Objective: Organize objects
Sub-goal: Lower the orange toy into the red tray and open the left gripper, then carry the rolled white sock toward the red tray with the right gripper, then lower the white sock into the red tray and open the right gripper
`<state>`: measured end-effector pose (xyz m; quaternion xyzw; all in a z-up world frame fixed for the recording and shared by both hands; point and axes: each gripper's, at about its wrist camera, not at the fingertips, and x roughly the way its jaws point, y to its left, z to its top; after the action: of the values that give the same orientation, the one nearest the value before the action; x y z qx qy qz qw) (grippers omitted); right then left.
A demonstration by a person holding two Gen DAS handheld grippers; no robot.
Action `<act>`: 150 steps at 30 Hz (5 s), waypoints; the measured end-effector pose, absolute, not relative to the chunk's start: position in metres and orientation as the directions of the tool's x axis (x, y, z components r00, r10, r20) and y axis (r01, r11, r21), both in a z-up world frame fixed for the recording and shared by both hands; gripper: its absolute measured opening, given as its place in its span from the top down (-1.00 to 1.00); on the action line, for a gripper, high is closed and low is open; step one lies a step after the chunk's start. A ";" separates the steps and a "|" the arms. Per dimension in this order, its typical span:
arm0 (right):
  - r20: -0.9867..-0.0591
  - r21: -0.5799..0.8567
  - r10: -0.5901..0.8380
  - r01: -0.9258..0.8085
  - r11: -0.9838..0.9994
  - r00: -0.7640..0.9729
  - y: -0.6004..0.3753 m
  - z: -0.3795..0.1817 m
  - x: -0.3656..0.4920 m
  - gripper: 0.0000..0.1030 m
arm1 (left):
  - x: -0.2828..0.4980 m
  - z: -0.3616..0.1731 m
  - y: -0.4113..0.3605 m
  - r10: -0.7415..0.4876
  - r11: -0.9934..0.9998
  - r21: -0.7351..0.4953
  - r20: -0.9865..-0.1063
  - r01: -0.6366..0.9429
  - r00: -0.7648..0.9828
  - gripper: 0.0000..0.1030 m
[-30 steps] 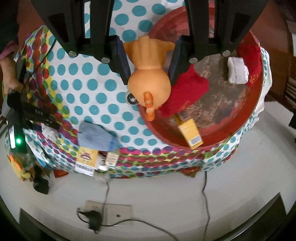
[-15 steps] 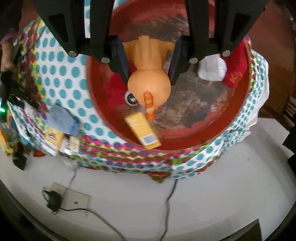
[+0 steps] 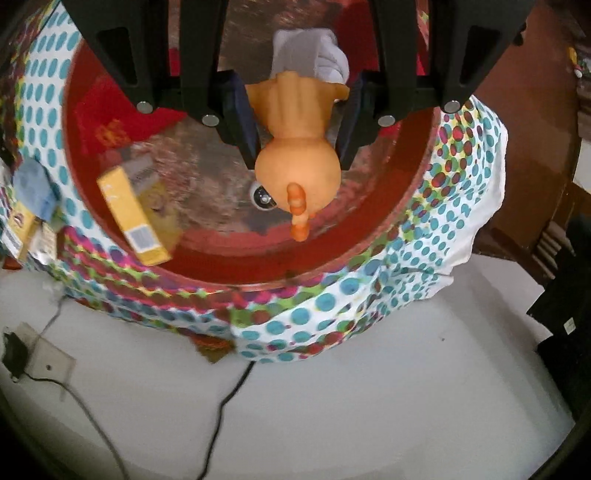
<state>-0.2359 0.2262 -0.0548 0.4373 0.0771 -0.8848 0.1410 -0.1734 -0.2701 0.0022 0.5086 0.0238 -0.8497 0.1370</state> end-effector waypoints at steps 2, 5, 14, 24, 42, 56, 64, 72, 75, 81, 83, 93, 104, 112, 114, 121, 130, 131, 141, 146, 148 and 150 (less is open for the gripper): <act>-0.796 -0.014 -0.181 0.317 -0.948 -0.578 0.226 -0.055 -0.236 -0.38 | -0.178 -0.002 -0.276 -0.221 -0.959 0.115 -0.874 0.259 -0.433 0.17; -0.796 -0.014 -0.180 0.315 -0.949 -0.578 0.227 -0.055 -0.236 -0.39 | -0.183 -0.004 -0.281 -0.238 -0.956 0.134 -0.872 0.261 -0.428 0.16; -0.797 -0.016 -0.176 0.311 -0.950 -0.578 0.227 -0.054 -0.237 -0.39 | -0.189 -0.022 -0.291 -0.261 -0.946 0.150 -0.881 0.288 -0.396 0.12; -0.797 -0.016 -0.176 0.312 -0.950 -0.578 0.228 -0.054 -0.238 -0.40 | -0.183 -0.027 -0.302 -0.253 -0.932 0.118 -0.889 0.343 -0.382 0.04; -0.797 -0.015 -0.177 0.311 -0.950 -0.578 0.228 -0.054 -0.238 -0.41 | -0.135 0.004 -0.268 -0.326 -0.931 0.194 -0.826 0.310 -0.460 -0.12; -0.797 -0.017 -0.173 0.308 -0.951 -0.578 0.229 -0.054 -0.238 -0.41 | -0.017 -0.002 -0.191 -0.215 -0.969 0.102 -0.796 0.225 -0.565 -0.12; -0.792 -0.008 -0.173 0.293 -0.956 -0.585 0.232 -0.053 -0.237 -0.17 | 0.016 -0.010 -0.189 -0.203 -0.973 0.101 -0.801 0.208 -0.563 -0.12; -0.786 -0.008 -0.151 0.254 -0.967 -0.599 0.221 -0.050 -0.226 0.21 | 0.022 -0.003 -0.200 -0.203 -0.971 0.091 -0.800 0.221 -0.564 -0.12; -0.789 -0.015 -0.137 0.242 -0.970 -0.599 0.218 -0.049 -0.219 0.22 | 0.023 -0.003 -0.203 -0.186 -0.972 0.071 -0.810 0.222 -0.556 -0.12; -0.794 -0.021 -0.131 0.244 -0.970 -0.593 0.210 -0.043 -0.200 0.23 | 0.028 0.003 -0.209 -0.159 -0.977 0.048 -0.811 0.206 -0.563 -0.12; -0.793 -0.024 -0.135 0.252 -0.967 -0.595 0.205 -0.042 -0.192 0.23 | 0.030 0.005 -0.215 -0.170 -0.974 0.051 -0.809 0.221 -0.563 -0.12; -0.764 -0.034 -0.233 0.397 -0.917 -0.602 0.141 -0.013 -0.149 0.23 | 0.036 0.012 -0.238 -0.175 -0.966 0.033 -0.810 0.255 -0.560 -0.12; -0.744 -0.014 -0.373 0.571 -0.821 -0.554 0.047 0.013 -0.112 0.23 | 0.038 0.009 -0.259 -0.156 -0.957 -0.016 -0.815 0.291 -0.558 -0.12; -0.741 0.019 -0.457 0.665 -0.747 -0.492 -0.009 0.019 -0.084 0.23 | 0.041 0.010 -0.267 -0.164 -0.955 -0.019 -0.800 0.297 -0.578 -0.12; -0.744 0.037 -0.477 0.684 -0.729 -0.468 -0.021 0.019 -0.078 0.23 | 0.041 0.010 -0.269 -0.174 -0.953 -0.013 -0.798 0.304 -0.577 -0.12; -0.766 0.051 -0.502 0.740 -0.671 -0.402 -0.063 0.009 -0.057 0.23 | 0.041 0.006 -0.273 -0.166 -0.952 -0.020 -0.805 0.307 -0.569 -0.12; -0.794 0.061 -0.504 0.780 -0.622 -0.340 -0.102 -0.010 -0.044 0.23 | 0.041 0.002 -0.274 -0.146 -0.951 -0.042 -0.814 0.307 -0.563 -0.12; -0.797 0.060 -0.502 0.783 -0.619 -0.336 -0.104 -0.012 -0.043 0.22 | 0.041 0.003 -0.273 -0.148 -0.952 -0.038 -0.812 0.304 -0.565 -0.12; -0.823 0.070 -0.480 0.782 -0.619 -0.305 -0.121 -0.029 -0.045 0.18 | 0.038 0.000 -0.268 -0.142 -0.957 -0.033 -0.813 0.288 -0.565 -0.12; -0.814 0.090 -0.495 0.774 -0.627 -0.306 -0.115 -0.026 -0.048 -0.14 | 0.036 -0.003 -0.266 -0.141 -0.958 -0.028 -0.818 0.284 -0.557 -0.12; -0.803 0.105 -0.509 0.767 -0.633 -0.310 -0.109 -0.023 -0.049 -0.28 | 0.036 -0.004 -0.265 -0.138 -0.959 -0.029 -0.820 0.281 -0.556 -0.12; -0.792 0.117 -0.522 0.760 -0.639 -0.317 -0.102 -0.017 -0.050 -0.28 | 0.035 -0.005 -0.263 -0.136 -0.961 -0.027 -0.822 0.276 -0.554 -0.12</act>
<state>-0.0498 -0.1024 -0.0173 0.4253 0.1401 -0.7991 0.4010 0.0351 -0.2625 -0.0049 0.4576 0.0765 -0.8781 0.1172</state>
